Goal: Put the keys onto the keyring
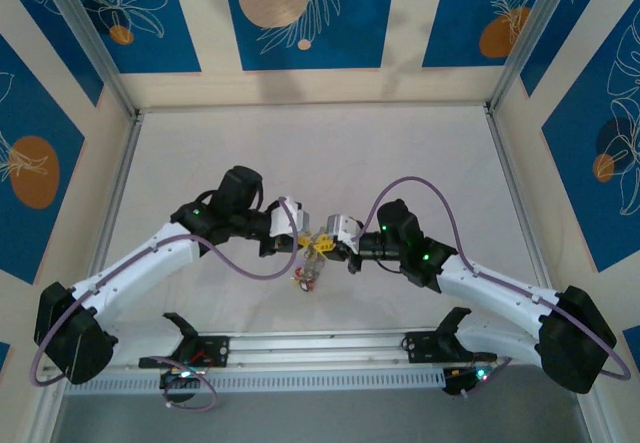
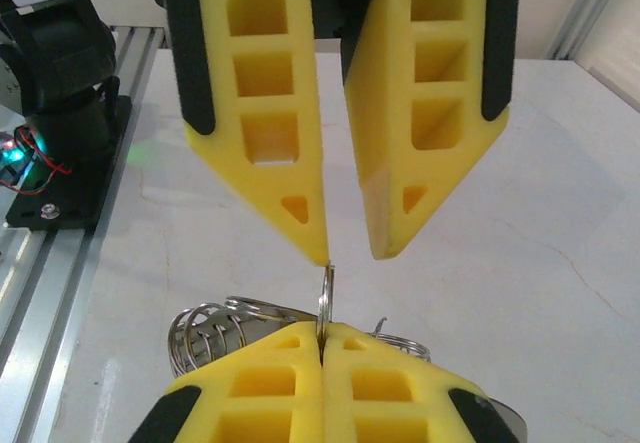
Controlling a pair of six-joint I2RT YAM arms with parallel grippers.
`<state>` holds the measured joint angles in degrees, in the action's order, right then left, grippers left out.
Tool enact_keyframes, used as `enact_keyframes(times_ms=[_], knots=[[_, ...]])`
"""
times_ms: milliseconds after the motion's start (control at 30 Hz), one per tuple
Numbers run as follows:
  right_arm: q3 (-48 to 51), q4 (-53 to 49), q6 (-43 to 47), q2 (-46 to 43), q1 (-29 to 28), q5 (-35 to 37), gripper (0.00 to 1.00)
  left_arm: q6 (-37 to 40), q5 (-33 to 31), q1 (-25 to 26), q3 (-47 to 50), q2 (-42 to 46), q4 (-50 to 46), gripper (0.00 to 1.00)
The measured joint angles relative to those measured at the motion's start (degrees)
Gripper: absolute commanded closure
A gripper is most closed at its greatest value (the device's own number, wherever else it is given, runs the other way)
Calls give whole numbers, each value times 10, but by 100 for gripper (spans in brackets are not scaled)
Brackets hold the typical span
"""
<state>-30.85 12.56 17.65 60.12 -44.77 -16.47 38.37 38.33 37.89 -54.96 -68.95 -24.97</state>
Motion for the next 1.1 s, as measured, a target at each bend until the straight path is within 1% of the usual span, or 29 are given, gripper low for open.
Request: enact_keyframes(times_ms=[167, 300, 467, 633, 800, 967, 1000, 1067, 1100], knots=[[0, -2, 0, 0, 0, 4, 100, 22, 2, 0, -11, -21, -25, 80], [0, -2, -1, 0, 0, 4, 100, 33, 7, 0, -12, -27, -38, 83], [0, 1, -3, 0, 1, 3, 100, 42, 5, 0, -15, -28, -47, 83], [0, 5, -12, -1, 3, 1, 100, 42, -20, 0, -37, -37, -65, 84], [0, 21, -24, 2, 4, -3, 100, 42, -24, 0, -38, -38, -71, 85], [0, 46, -33, 11, 4, -9, 100, 48, -28, 0, -38, -38, -71, 83], [0, 48, -33, 14, 4, -10, 100, 52, -28, 0, -38, -38, -72, 84], [0, 52, -33, 19, 4, -12, 100, 54, -27, 0, -38, -38, -72, 88], [0, 54, -33, 21, 5, -12, 100, 57, -26, 0, -38, -38, -72, 89]])
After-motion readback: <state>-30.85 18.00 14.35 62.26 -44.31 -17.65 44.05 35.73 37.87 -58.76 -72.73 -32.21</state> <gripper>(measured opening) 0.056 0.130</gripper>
